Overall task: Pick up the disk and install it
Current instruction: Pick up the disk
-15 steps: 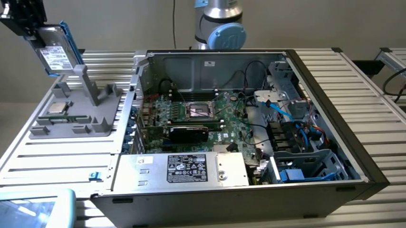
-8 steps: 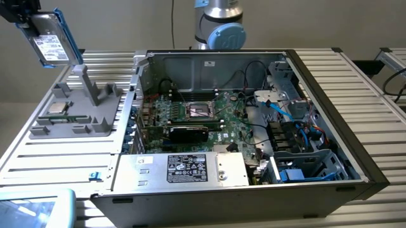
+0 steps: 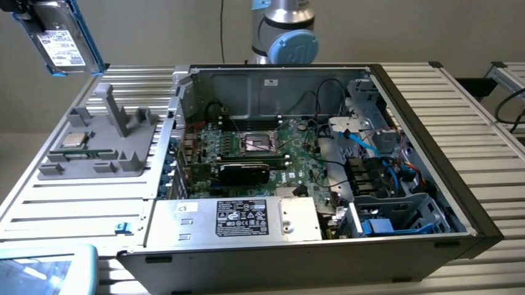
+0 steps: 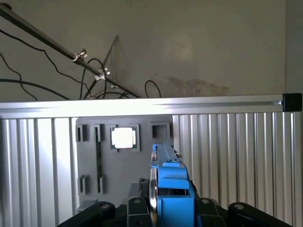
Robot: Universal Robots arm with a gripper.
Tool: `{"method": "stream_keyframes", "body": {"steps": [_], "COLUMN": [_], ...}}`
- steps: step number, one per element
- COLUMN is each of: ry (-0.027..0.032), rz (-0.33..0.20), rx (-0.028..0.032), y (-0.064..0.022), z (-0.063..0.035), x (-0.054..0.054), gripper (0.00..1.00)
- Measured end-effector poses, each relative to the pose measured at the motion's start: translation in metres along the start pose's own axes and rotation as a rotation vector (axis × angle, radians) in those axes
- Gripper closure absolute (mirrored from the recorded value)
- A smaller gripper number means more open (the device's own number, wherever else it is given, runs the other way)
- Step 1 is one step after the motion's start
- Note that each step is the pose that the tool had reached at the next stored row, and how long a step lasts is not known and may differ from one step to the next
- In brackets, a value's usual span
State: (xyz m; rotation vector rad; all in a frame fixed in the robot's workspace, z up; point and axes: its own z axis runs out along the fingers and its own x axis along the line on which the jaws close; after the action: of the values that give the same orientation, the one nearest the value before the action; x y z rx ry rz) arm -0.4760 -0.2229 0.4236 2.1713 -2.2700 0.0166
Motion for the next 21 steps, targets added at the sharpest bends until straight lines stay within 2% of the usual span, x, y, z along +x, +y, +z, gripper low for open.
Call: {"method": "stream_keyframes", "body": {"steps": [3, 10, 18, 19, 21], "ry": [-0.0002, -0.0003, -0.0018, -0.0021, -0.0053], "rz": [0.000, 0.000, 0.000, 0.000, 0.000], "rx": [0.0033, 0.0065, 0.0124, 0.0134, 0.0217], "y": [-0.0025, -0.0139, -0.0279, -0.0289, -0.0297], "z": [-0.0087, -0.0281, -0.0451, -0.0466, -0.0478], "x": [0.000, 0.000, 0.000, 0.001, 0.002], "gripper": [0.63, 0.63, 0.63, 0.63, 0.63]}}
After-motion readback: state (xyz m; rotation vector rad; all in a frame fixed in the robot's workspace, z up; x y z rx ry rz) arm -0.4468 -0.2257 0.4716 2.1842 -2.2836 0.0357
